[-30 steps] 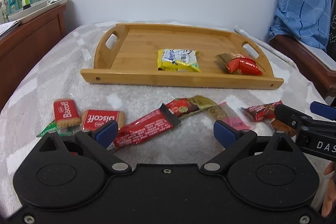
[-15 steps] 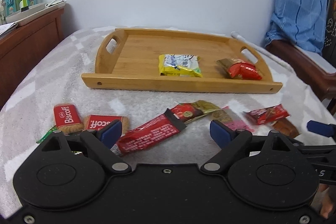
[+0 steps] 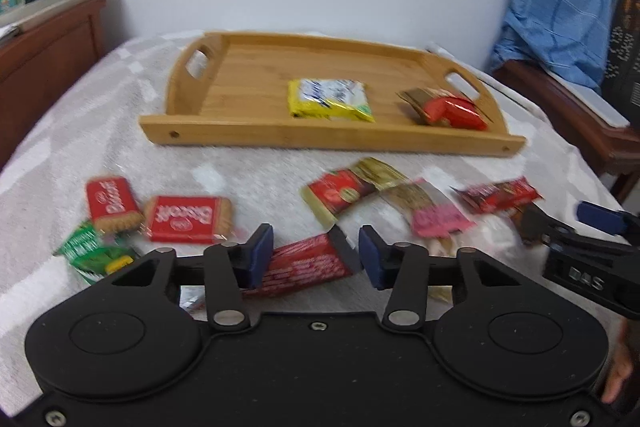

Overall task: Organize snacks
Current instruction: 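Withdraw both tools from the tray back over the remaining snacks, then grasp the long red wafer bar with the left tool while the right tool grasps the brown almond bar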

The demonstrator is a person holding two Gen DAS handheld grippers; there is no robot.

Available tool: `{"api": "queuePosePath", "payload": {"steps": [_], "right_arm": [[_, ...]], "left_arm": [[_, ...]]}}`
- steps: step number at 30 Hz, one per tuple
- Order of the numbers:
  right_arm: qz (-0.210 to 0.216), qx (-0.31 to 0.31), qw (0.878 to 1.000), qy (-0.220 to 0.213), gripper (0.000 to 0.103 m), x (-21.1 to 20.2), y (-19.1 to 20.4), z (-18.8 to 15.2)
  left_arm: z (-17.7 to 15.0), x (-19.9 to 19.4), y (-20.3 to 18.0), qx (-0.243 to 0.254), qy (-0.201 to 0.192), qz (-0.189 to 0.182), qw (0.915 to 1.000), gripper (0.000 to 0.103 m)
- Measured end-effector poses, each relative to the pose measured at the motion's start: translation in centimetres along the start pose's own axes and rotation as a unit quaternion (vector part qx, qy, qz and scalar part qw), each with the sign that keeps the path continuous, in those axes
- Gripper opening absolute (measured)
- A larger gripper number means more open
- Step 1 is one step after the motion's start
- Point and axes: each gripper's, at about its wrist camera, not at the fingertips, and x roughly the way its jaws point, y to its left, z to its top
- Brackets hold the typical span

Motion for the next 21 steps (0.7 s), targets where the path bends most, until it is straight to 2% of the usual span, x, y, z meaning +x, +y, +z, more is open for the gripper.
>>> {"api": "queuePosePath", "payload": {"steps": [3,5,6,8,12,16,21], "right_arm": [[0.004,0.002,1.0,0.008,0.079,0.1,0.0,-0.2],[0.004,-0.001,1.0,0.014,0.079,0.3,0.0,-0.3],[0.004,-0.001,1.0,0.017,0.079,0.4,0.1,-0.3],[0.006,0.0,1.0,0.024,0.079,0.6,0.1,-0.4],[0.014,0.009,0.999,0.035,0.079,0.8,-0.1,-0.5],[0.016,0.012,0.999,0.038,0.079,0.8,-0.2,-0.5],[0.018,0.013,0.999,0.041,0.079,1.0,-0.1,-0.5]], "left_arm": [[-0.6,-0.6,-0.4,0.002,0.0,-0.004,1.0,0.044],[-1.1,-1.3,-0.8,0.009,-0.015,0.015,0.9997,0.053],[-1.4,-1.7,-1.0,0.015,-0.024,0.023,0.9993,0.066],[-2.0,-2.5,-1.3,0.027,-0.041,0.038,0.998,0.075],[-2.9,-3.0,-1.1,0.036,-0.044,0.066,0.9962,0.079],[-3.4,-2.6,0.2,0.005,-0.032,0.091,0.9953,0.084],[-3.7,-2.6,0.8,-0.009,-0.036,0.09,0.9952,0.09]]}}
